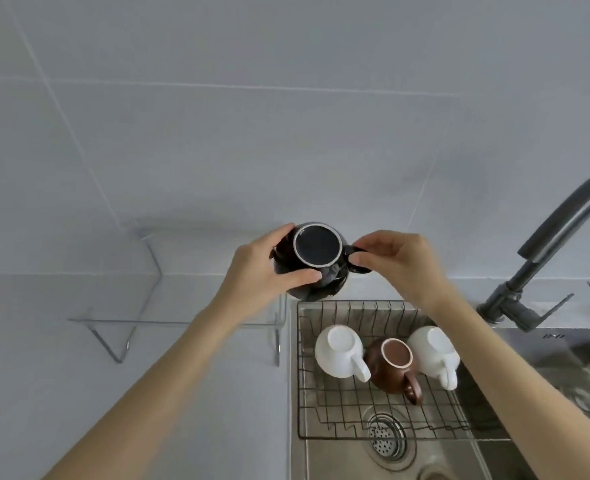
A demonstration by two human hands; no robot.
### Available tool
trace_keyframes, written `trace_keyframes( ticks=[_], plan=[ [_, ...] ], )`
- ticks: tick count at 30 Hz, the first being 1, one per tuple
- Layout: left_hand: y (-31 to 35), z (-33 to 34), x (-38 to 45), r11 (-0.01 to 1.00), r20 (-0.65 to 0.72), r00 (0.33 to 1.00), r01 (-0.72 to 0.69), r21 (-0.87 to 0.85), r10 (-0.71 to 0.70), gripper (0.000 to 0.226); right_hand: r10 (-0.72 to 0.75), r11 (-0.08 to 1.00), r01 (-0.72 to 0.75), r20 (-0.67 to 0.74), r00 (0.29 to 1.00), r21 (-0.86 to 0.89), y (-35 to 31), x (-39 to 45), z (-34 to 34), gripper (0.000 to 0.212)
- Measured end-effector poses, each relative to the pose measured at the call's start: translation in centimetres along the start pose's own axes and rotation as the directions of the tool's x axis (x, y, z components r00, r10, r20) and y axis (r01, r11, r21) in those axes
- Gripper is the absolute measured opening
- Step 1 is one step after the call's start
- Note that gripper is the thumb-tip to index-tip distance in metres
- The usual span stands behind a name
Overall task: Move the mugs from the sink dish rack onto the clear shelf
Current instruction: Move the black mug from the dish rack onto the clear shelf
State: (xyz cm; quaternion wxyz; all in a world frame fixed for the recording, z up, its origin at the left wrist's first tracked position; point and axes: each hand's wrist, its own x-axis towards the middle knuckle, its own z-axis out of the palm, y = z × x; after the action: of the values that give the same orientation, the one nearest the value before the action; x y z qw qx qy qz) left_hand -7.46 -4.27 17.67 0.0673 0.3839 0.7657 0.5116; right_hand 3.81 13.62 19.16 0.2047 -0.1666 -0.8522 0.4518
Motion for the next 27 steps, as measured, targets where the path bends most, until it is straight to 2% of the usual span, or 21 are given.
trace_keyframes(
  ticks=[5,7,12,18,27],
  plan=[
    [-2.4,-7.2,1.2,0.995,-0.059,0.995,0.082,-0.059,-0.085,0.057,-0.102,0.995,0.102,0.043,0.994,0.01,-4.1,4.3,5.6,0.004],
    [-3.3,-9.5,1.1,0.994,-0.072,0.992,0.1,-0.052,-0.104,0.045,-0.129,0.992,0.129,0.055,0.99,0.0,-5.2,5.7,8.2,0.009],
    [-6.4,-13.6,1.7,0.987,-0.096,0.986,0.143,0.076,-0.135,0.059,-0.124,0.992,0.124,0.086,0.988,0.012,-7.1,8.2,14.4,0.011],
    [-10.9,-17.3,3.8,0.966,-0.139,0.963,0.245,0.088,-0.232,0.052,-0.043,0.998,0.038,0.089,0.995,0.059,-7.4,11.1,20.5,0.012],
    [-16.5,-20.0,5.2,0.944,-0.017,0.945,0.327,-0.045,-0.328,0.063,-0.019,1.0,0.017,0.087,0.996,0.02,-6.6,12.6,26.4,0.013]
  ],
)
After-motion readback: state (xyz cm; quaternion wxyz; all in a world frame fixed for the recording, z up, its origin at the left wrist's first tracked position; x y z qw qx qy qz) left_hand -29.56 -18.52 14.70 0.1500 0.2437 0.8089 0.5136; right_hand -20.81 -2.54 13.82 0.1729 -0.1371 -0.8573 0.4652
